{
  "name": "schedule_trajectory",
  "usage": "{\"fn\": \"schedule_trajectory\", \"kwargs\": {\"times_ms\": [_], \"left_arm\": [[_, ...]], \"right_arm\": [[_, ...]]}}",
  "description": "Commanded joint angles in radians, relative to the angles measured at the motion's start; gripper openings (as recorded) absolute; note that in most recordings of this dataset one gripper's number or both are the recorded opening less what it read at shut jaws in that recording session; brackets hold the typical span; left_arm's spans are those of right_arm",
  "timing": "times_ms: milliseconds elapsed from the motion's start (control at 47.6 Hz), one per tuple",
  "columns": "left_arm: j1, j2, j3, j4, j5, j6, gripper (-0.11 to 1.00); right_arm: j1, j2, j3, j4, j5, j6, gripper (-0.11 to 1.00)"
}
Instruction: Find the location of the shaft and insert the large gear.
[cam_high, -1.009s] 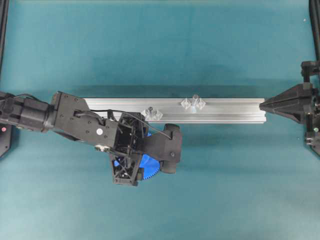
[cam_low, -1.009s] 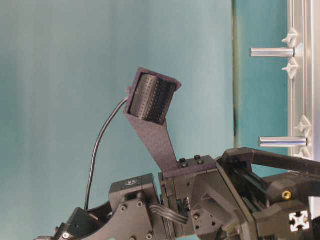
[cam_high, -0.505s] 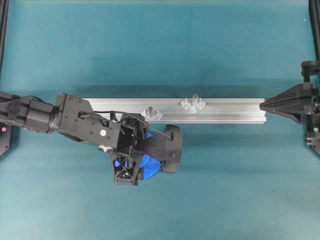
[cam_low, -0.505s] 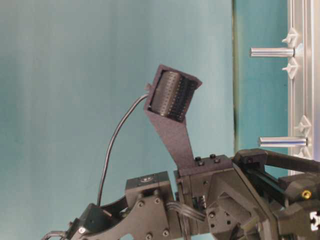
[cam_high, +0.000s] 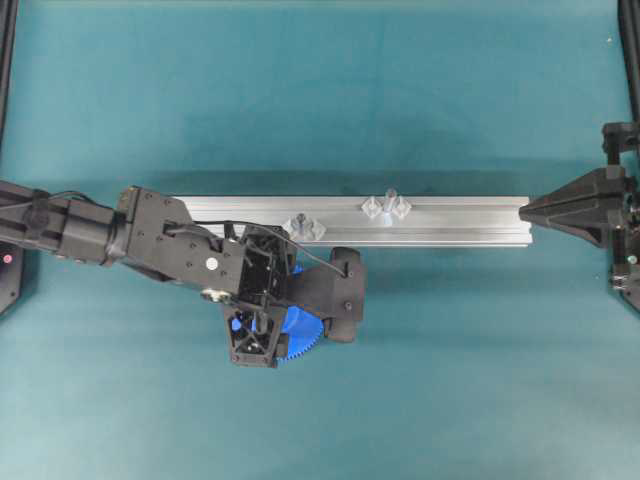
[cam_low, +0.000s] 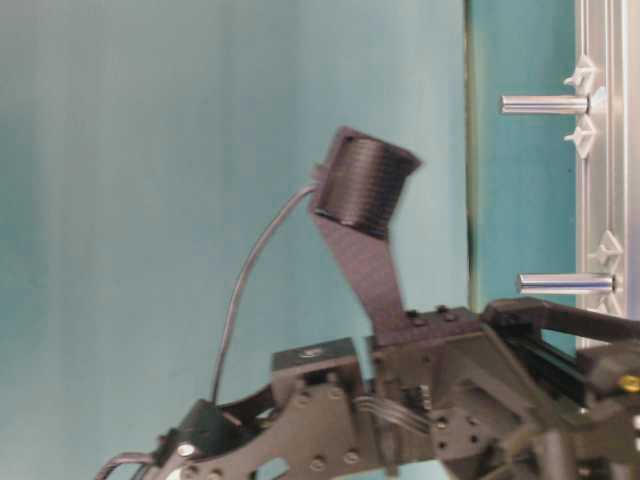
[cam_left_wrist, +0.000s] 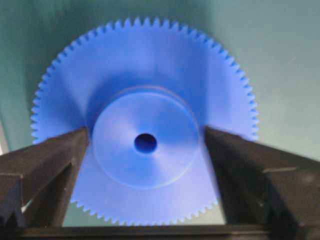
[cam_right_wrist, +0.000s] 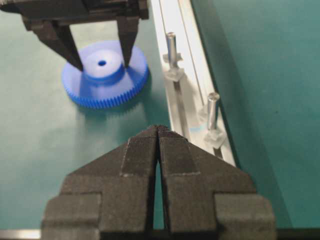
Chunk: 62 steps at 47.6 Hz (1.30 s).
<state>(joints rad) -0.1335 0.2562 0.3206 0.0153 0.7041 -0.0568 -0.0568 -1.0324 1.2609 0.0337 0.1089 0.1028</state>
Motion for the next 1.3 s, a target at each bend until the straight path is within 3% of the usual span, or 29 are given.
{"fn": "schedule_trajectory", "kwargs": {"times_ms": [0,168,1283], "left_arm": [[-0.008,-0.020,-0.012,0.003,-0.005,-0.005,0.93],[-0.009,-0.015,0.002,0.003,-0.006,-0.037,0.93],[-0.006,-0.008,0.005,0.003,-0.040,-0.043,0.93]], "right_arm": [[-0.002,0.005,-0.011,-0.002,-0.005,0.011,0.01],[-0.002,0.005,-0.011,-0.002,-0.005,0.011,0.01],[-0.002,0.005,-0.009,-0.002,-0.005,0.011,0.01]]}}
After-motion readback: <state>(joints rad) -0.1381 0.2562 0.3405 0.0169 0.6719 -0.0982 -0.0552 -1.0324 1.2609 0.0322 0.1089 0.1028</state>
